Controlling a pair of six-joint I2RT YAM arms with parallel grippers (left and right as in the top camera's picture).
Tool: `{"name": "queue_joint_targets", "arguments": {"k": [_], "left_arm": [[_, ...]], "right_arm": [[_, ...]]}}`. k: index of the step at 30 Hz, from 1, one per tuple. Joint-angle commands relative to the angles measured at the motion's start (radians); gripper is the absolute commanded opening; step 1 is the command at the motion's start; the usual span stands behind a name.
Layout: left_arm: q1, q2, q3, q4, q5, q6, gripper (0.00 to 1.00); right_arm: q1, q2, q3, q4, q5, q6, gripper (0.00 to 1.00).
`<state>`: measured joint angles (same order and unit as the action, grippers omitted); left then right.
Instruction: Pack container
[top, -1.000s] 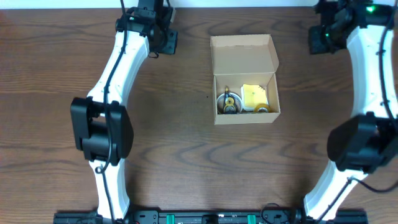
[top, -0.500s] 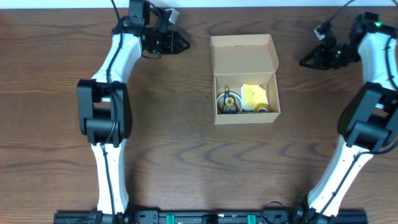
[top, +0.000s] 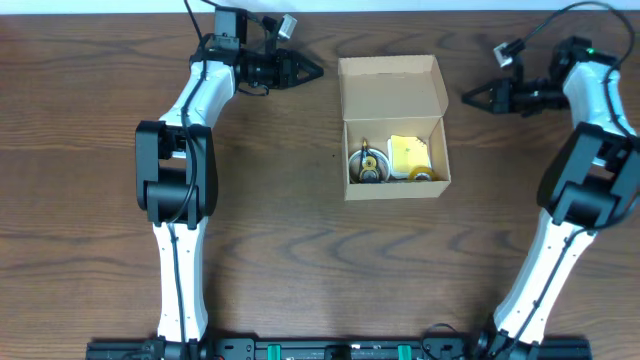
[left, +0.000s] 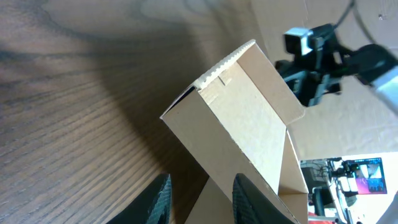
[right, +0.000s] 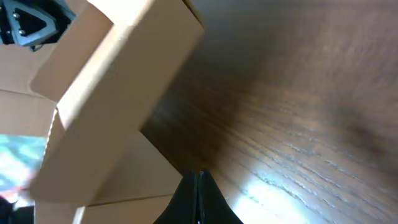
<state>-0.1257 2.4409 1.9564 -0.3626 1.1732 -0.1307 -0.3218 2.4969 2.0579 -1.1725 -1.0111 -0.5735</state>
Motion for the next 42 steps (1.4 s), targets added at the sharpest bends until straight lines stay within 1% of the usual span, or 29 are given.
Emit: {"name": "queue_joint_targets", "arguments": {"k": [1, 6, 10, 14, 17, 21, 25, 30, 32, 34, 38, 42], "left_arm": [[-0.002, 0.023, -0.002, -0.002, 0.032, 0.003, 0.33], [-0.026, 0.089, -0.001, 0.040, 0.117, -0.011, 0.34], [-0.045, 0.127, -0.001, 0.151, 0.169, -0.090, 0.35], [-0.055, 0.150, -0.002, 0.218, 0.200, -0.147, 0.36], [-0.059, 0.151, -0.001, 0.296, 0.233, -0.202, 0.36], [-0.058, 0.151, -0.001, 0.575, 0.331, -0.431, 0.37], [-0.058, 0.151, -0.001, 0.883, 0.406, -0.682, 0.37], [-0.041, 0.151, -0.001, 1.042, 0.409, -0.840, 0.37], [-0.034, 0.151, -0.001, 1.119, 0.409, -0.916, 0.38], [-0.032, 0.151, -0.001, 1.234, 0.409, -1.019, 0.38], [-0.032, 0.151, -0.001, 1.415, 0.409, -1.173, 0.38], [-0.032, 0.151, -0.001, 1.508, 0.409, -1.277, 0.39]], "right_arm": [[0.023, 0.045, 0.001, 0.001, -0.093, -0.026, 0.01], [0.057, 0.056, 0.001, 0.012, -0.097, -0.027, 0.01], [0.097, 0.057, 0.001, 0.038, -0.119, -0.026, 0.01], [0.140, 0.058, 0.001, 0.084, -0.124, 0.001, 0.01], [0.168, 0.058, 0.001, 0.118, -0.171, 0.005, 0.01], [0.197, 0.058, 0.002, 0.198, -0.249, 0.080, 0.01], [0.201, 0.054, 0.017, 0.186, -0.276, 0.080, 0.01], [0.164, 0.029, 0.048, 0.163, -0.272, 0.080, 0.01], [0.145, 0.024, 0.097, 0.118, -0.258, 0.080, 0.01], [0.132, 0.024, 0.172, 0.041, -0.214, 0.077, 0.01], [0.138, 0.023, 0.325, -0.142, -0.137, -0.032, 0.01], [0.140, 0.023, 0.469, -0.241, -0.060, -0.034, 0.01]]}}
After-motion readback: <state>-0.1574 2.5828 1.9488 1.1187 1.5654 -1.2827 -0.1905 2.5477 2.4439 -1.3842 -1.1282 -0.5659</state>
